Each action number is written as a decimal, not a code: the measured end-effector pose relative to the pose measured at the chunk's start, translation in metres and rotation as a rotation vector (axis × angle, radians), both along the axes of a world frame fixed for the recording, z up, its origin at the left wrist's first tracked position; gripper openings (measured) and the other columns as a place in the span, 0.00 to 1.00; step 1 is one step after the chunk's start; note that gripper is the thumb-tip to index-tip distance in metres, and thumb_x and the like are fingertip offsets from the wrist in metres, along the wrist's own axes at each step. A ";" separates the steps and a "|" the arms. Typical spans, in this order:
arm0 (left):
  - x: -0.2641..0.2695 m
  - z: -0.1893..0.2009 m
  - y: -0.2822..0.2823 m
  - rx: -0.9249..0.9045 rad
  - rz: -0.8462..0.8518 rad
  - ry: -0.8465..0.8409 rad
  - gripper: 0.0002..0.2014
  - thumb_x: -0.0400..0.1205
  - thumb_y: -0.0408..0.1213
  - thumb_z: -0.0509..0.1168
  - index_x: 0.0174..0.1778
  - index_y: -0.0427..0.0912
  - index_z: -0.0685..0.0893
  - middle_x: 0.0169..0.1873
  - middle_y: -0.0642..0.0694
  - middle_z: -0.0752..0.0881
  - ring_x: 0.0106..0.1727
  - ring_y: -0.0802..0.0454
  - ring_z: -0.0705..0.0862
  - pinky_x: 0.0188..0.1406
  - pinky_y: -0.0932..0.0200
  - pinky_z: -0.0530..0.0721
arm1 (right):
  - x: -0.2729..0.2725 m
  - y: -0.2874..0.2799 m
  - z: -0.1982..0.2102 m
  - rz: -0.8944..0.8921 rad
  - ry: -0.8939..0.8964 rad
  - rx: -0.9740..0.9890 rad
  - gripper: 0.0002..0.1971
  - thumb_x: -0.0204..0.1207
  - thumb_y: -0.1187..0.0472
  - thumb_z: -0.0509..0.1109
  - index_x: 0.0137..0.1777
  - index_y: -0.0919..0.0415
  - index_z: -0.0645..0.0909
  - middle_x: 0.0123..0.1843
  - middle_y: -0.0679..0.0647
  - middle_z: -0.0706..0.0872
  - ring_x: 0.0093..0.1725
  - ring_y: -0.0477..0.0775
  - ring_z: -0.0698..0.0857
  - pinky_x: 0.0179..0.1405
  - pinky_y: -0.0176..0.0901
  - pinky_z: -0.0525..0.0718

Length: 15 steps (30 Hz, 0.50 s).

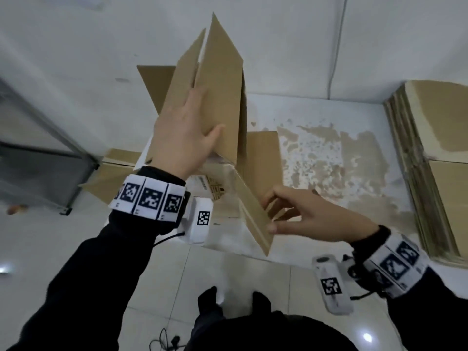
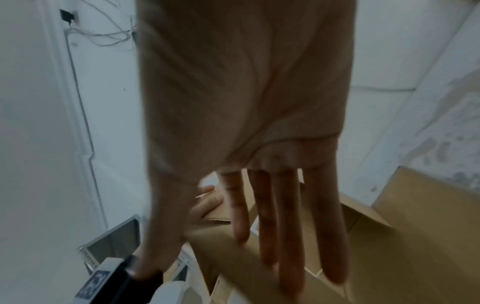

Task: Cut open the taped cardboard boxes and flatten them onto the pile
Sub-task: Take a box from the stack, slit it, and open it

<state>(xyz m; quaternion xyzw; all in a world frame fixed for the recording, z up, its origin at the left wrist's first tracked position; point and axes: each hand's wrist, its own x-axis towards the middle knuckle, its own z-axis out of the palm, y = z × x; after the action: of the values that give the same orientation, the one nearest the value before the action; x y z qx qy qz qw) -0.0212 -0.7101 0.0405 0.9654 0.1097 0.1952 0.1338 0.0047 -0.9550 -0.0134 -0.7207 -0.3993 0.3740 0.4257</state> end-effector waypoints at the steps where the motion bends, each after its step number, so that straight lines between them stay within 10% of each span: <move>1: -0.002 -0.002 0.001 -0.070 -0.025 -0.007 0.32 0.79 0.49 0.69 0.77 0.45 0.68 0.67 0.44 0.79 0.64 0.45 0.79 0.61 0.53 0.75 | 0.009 0.003 0.001 0.032 0.047 -0.011 0.16 0.77 0.48 0.67 0.56 0.59 0.79 0.47 0.43 0.85 0.48 0.45 0.86 0.49 0.38 0.84; 7: -0.035 -0.025 0.011 -0.328 -0.124 -0.164 0.28 0.78 0.45 0.71 0.74 0.47 0.73 0.68 0.50 0.78 0.68 0.53 0.77 0.67 0.50 0.79 | 0.128 0.041 -0.006 -0.410 -0.173 -0.107 0.18 0.80 0.49 0.67 0.63 0.58 0.74 0.50 0.61 0.87 0.40 0.57 0.90 0.41 0.56 0.90; 11: -0.045 -0.028 0.008 -0.372 -0.156 -0.188 0.27 0.78 0.42 0.72 0.73 0.45 0.74 0.64 0.55 0.77 0.66 0.58 0.77 0.65 0.56 0.80 | 0.157 0.104 -0.015 -0.298 -0.531 -0.366 0.39 0.71 0.33 0.66 0.75 0.56 0.62 0.49 0.56 0.85 0.42 0.57 0.87 0.38 0.49 0.85; 15: -0.046 -0.027 0.009 -0.396 -0.160 -0.208 0.26 0.78 0.41 0.72 0.72 0.43 0.75 0.63 0.57 0.77 0.64 0.62 0.77 0.64 0.63 0.79 | 0.166 0.118 -0.023 -0.241 -0.691 -0.428 0.23 0.82 0.48 0.58 0.71 0.61 0.67 0.52 0.63 0.85 0.45 0.63 0.85 0.39 0.49 0.80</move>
<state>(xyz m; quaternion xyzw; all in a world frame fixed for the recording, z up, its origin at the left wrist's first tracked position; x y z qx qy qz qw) -0.0675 -0.7015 0.0136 0.9007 0.0546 0.2569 0.3461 0.1708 -0.8371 -0.0368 -0.9174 -0.3447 0.1325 0.1483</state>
